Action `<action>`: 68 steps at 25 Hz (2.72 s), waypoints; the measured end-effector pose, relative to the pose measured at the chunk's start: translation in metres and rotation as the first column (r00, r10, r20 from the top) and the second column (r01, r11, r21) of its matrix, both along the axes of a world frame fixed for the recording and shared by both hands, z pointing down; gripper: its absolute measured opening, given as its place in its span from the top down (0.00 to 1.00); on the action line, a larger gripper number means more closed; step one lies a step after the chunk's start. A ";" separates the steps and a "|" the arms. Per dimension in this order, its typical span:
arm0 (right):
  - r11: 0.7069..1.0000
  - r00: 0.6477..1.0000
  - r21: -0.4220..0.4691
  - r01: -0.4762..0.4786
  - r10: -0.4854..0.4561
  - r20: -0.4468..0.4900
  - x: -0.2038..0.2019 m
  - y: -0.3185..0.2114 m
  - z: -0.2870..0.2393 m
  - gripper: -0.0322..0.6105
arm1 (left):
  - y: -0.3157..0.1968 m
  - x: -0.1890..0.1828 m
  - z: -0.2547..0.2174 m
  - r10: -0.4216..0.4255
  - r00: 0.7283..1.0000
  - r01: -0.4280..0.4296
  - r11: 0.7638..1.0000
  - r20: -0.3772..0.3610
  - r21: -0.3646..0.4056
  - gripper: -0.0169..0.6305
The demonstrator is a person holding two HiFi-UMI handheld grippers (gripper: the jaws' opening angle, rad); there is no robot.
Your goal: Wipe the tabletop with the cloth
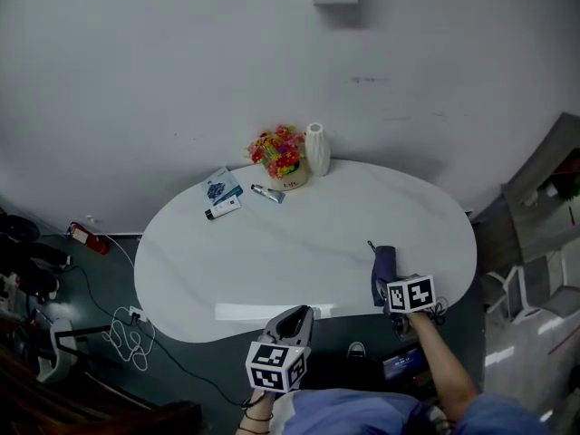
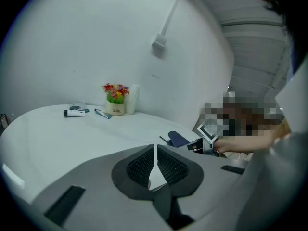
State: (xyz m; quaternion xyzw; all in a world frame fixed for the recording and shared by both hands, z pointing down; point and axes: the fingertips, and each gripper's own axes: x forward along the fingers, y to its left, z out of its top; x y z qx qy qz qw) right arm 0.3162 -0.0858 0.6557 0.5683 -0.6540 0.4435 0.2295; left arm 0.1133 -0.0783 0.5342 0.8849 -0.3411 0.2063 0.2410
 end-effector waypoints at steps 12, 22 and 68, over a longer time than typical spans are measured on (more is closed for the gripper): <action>0.940 0.939 -0.007 -0.340 0.339 -0.057 0.204 0.097 0.008 0.84 | 0.035 0.097 0.000 0.133 0.991 -0.133 0.991 0.025 -0.008 0.94; 0.900 0.897 -0.033 -0.434 0.429 -0.104 0.262 0.151 0.014 0.84 | 0.043 0.101 0.004 0.100 0.994 -0.100 0.995 0.040 -0.016 0.94; 0.772 0.748 0.096 0.628 -0.634 0.198 -0.552 0.032 -0.023 0.84 | 0.089 -0.406 0.028 -0.492 0.862 0.500 0.865 0.120 -0.047 0.94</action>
